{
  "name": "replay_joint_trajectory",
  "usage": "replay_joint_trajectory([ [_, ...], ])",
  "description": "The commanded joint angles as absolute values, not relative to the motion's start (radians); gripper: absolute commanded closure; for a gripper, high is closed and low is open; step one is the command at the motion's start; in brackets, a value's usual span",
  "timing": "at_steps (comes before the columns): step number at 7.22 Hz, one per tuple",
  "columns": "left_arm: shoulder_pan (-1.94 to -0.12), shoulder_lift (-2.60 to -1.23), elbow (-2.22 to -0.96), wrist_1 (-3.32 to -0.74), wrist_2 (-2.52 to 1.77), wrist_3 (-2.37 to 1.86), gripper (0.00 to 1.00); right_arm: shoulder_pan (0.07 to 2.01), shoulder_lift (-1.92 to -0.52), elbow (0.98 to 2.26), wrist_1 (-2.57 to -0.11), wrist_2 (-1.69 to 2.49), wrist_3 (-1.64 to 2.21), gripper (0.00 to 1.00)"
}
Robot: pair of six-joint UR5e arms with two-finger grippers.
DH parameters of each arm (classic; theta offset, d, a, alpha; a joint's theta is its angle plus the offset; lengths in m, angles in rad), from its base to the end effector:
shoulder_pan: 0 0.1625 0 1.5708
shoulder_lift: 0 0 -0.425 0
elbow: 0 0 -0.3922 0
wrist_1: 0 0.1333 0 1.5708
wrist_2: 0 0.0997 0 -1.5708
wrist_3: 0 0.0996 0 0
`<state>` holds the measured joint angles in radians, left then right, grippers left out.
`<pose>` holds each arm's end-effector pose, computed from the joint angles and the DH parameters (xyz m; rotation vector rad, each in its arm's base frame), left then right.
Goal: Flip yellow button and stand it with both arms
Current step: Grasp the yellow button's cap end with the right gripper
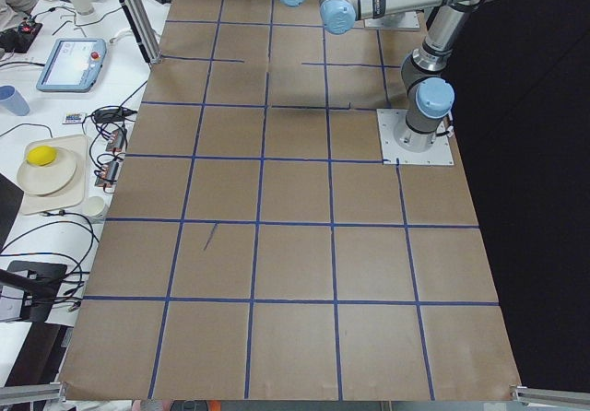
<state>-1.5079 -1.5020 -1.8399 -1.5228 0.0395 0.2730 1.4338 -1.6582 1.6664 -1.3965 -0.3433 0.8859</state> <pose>-0.2039 -0.4668 0.4894 -0.0513 -1.6107 0.1373 0.1639 -0.4739 0.5316 1.0712 1.6500 0.6731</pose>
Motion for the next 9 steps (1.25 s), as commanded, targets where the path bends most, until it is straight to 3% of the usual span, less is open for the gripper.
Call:
replay_joint_trajectory([
  [1,-1.508,-1.505,-1.841,-1.514,0.038,0.273,0.71,1.436,-1.663,1.671,-1.394,-0.341,0.888,0.29],
  [4,-1.508,-1.505,-1.851,-1.493,0.040,0.273,0.71,1.439,-1.677,1.672,-1.394,-0.308,0.936,0.29],
  [7,-1.508,-1.502,-1.864,-1.473,0.038,0.273,0.71,1.439,-1.674,1.674,-1.396,-0.308,0.933,0.74],
  [8,-1.508,-1.503,-1.864,-1.471,0.038,0.273,0.71,1.439,-1.672,1.674,-1.396,-0.307,0.934,0.87],
  [9,-1.508,-1.502,-1.864,-1.471,0.040,0.273,0.71,1.439,-1.675,1.674,-1.396,-0.305,0.934,0.92],
])
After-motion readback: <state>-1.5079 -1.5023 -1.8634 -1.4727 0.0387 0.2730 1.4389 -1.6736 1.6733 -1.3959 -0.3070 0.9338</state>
